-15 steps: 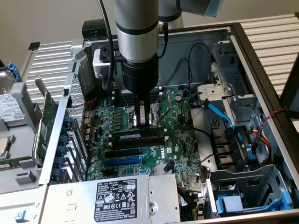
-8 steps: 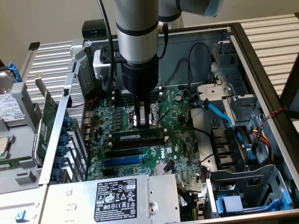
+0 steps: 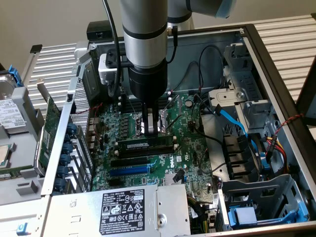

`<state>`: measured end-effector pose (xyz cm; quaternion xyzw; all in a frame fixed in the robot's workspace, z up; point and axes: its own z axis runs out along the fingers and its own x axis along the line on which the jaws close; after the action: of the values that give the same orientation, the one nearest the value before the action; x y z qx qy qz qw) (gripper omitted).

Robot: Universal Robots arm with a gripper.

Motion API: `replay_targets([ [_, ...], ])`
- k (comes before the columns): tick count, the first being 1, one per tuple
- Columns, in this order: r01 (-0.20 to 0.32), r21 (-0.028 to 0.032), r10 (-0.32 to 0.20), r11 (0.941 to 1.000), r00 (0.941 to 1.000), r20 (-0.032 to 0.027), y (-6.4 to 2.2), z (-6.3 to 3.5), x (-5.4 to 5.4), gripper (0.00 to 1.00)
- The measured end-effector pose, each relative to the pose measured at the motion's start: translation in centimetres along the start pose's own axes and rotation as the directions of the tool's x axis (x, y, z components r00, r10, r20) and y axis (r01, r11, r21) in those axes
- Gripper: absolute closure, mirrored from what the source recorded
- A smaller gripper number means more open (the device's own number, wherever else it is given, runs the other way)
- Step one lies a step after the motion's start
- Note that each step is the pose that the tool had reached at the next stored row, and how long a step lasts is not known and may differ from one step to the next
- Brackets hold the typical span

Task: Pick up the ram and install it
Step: 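Insert the ram into the slot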

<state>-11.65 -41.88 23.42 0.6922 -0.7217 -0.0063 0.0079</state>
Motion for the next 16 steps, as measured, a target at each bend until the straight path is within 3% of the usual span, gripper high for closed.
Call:
replay_targets([
  [16, 0.0, -0.001, 0.0, 1.0, 1.0, -0.0001, 0.01, 0.1, 0.06, 0.87],
])
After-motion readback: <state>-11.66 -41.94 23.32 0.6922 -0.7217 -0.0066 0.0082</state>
